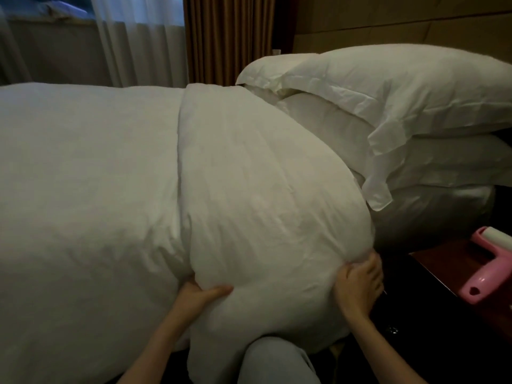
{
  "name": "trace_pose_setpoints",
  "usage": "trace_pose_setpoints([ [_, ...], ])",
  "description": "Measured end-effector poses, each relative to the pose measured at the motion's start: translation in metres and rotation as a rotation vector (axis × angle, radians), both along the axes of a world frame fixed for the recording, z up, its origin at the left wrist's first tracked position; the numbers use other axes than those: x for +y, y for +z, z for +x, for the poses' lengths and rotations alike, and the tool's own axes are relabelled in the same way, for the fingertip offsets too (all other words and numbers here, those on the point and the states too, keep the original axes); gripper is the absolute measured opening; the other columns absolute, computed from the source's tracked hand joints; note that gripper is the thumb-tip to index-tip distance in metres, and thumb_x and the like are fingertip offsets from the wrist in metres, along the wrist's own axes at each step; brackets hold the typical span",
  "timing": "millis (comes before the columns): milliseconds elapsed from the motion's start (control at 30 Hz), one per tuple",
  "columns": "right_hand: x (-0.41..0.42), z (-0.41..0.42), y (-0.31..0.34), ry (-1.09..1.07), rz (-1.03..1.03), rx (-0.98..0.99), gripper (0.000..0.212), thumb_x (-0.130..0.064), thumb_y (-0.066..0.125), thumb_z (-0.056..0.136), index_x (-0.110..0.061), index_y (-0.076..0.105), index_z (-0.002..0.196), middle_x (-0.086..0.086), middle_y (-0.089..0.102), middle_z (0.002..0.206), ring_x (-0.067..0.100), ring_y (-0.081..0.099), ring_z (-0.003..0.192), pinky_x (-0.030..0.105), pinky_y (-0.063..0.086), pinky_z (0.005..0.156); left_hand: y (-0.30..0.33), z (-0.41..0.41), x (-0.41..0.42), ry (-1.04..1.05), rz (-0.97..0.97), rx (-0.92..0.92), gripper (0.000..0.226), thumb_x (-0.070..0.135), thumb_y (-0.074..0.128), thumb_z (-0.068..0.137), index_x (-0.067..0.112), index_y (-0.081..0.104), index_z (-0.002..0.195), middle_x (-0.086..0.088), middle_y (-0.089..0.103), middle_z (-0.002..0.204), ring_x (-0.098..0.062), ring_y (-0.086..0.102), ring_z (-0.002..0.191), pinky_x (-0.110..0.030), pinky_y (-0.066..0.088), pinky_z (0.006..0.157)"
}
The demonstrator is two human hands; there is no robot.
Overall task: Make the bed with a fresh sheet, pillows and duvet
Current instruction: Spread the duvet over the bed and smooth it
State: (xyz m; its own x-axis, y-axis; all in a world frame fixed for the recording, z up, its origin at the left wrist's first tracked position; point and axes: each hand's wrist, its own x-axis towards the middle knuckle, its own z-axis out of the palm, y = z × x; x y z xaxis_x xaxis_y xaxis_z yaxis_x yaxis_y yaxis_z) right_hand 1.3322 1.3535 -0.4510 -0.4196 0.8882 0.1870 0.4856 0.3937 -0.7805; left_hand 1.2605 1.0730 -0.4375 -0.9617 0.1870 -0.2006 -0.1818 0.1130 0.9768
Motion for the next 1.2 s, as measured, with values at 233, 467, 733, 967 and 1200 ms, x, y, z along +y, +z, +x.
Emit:
trace_pose_setpoints([
  [233,-0.073,-0.068,0.106,0.576,0.528,0.246,0.06,-0.025,0.052,0.081,-0.005,0.04,0.137,0.017,0.032,0.149,0.032,0.022,0.141,0.048,0.017,0.116,-0.063,0.009,-0.012,-0.023,-0.085,-0.236,0.097,0.051,0.09,0.012,0.014,0.065,0.099,-0.007,0.07,0.101,-0.021,0.066,0.091,-0.03,0.052,0.08],
  [467,-0.109,-0.115,0.101,0.955,0.788,-0.332,0.052,-0.041,0.022,0.103,-0.036,0.007,0.152,-0.01,0.002,0.161,0.013,-0.006,0.148,0.051,-0.015,0.115,-0.08,0.014,0.013,0.096,-0.125,-0.263,0.058,0.026,0.059,0.064,-0.003,0.064,0.113,-0.017,0.061,0.124,-0.029,0.058,0.113,-0.035,0.046,0.091],
  [733,-0.112,-0.117,0.085,0.862,0.844,-0.271,0.06,-0.048,0.005,0.093,-0.038,0.011,0.152,-0.01,0.012,0.16,0.013,0.005,0.148,0.049,-0.01,0.117,-0.076,0.076,0.043,0.568,-0.508,0.851,0.039,0.008,0.055,0.071,-0.001,0.05,0.109,-0.02,0.047,0.111,-0.035,0.046,0.105,-0.049,0.03,0.098],
  [967,-0.11,-0.119,0.077,0.829,0.882,-0.222,0.058,-0.045,0.01,0.095,-0.034,0.017,0.152,-0.007,0.018,0.159,0.016,0.012,0.148,0.051,-0.005,0.117,-0.129,0.021,0.039,-0.699,-1.751,1.148,0.056,0.036,0.022,0.097,0.024,0.007,0.15,-0.01,-0.016,0.158,-0.026,-0.009,0.147,-0.037,-0.014,0.117],
  [1200,-0.111,-0.123,0.074,0.783,0.908,-0.155,0.055,-0.042,0.018,0.097,-0.032,0.028,0.15,-0.005,0.029,0.156,0.018,0.023,0.145,0.054,0.004,0.117,-0.081,0.018,0.034,-1.38,-1.019,1.591,0.017,0.016,0.049,0.09,0.013,0.065,0.088,-0.002,0.064,0.086,-0.022,0.06,0.083,-0.033,0.053,0.074],
])
